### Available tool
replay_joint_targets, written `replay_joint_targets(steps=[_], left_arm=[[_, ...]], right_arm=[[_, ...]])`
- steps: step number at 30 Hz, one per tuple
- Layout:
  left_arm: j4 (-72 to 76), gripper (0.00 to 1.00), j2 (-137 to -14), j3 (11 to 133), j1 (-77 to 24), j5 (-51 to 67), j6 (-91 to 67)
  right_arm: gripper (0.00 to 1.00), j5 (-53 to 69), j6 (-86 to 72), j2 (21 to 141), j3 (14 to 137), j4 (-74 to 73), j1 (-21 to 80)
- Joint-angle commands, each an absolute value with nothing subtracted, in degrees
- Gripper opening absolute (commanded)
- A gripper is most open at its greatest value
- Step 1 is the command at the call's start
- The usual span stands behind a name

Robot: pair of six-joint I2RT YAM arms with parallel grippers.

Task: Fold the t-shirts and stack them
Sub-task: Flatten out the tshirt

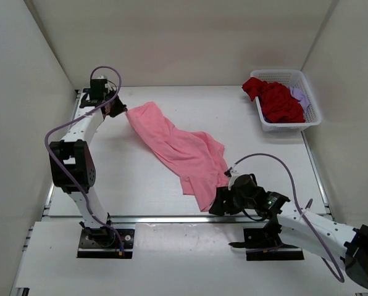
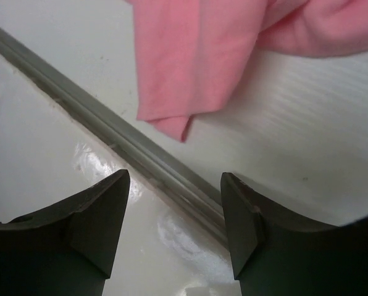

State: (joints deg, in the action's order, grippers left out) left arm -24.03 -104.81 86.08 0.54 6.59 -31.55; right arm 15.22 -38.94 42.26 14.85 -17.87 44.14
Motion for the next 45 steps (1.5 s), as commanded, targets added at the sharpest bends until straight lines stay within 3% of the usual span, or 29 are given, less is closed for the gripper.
replay_joint_targets(steps=[1,8,14,16,19,21,26,32,37,45], left_arm=[[-24.0,0.00,-104.6,88.3,-1.8,7.3,-31.2],[-22.6,0.00,-101.5,84.0,-1.5,7.9,-31.3],[-23.0,0.00,-99.8,82.2,-1.8,8.2,-30.9],[-23.2,0.00,-98.0,81.0,-1.8,8.2,-31.1],[-23.4,0.00,-94.8,79.0,-0.8,8.2,-30.6],[-23.6,0.00,-91.7,77.9,-0.4,8.2,-30.4],[-24.6,0.00,-83.5,76.5,1.7,6.2,-29.4],[-28.5,0.00,-80.9,84.1,2.1,0.2,-26.9],[-29.0,0.00,-83.5,87.2,1.9,0.1,-26.1],[-24.9,0.00,-88.4,79.4,0.8,0.2,-26.2]], right_arm=[[0.59,7.6,-38.8,46.1,16.2,-12.4,46.3],[0.58,12.5,-36.0,50.3,13.4,2.9,30.2],[0.57,16.8,-34.4,62.3,17.3,9.5,28.0],[0.47,17.1,-34.5,64.9,19.1,10.8,28.5],[0.09,16.3,-32.2,67.8,23.3,10.5,29.4],[0.00,16.6,-29.8,67.4,26.4,7.1,30.1],[0.00,11.3,-24.0,54.4,36.5,-10.3,39.1],[0.00,18.0,-27.6,43.3,42.3,-19.9,40.9],[0.00,17.8,-26.5,44.6,41.6,-17.5,38.2],[0.00,21.5,-26.6,61.0,31.0,-5.0,24.3]])
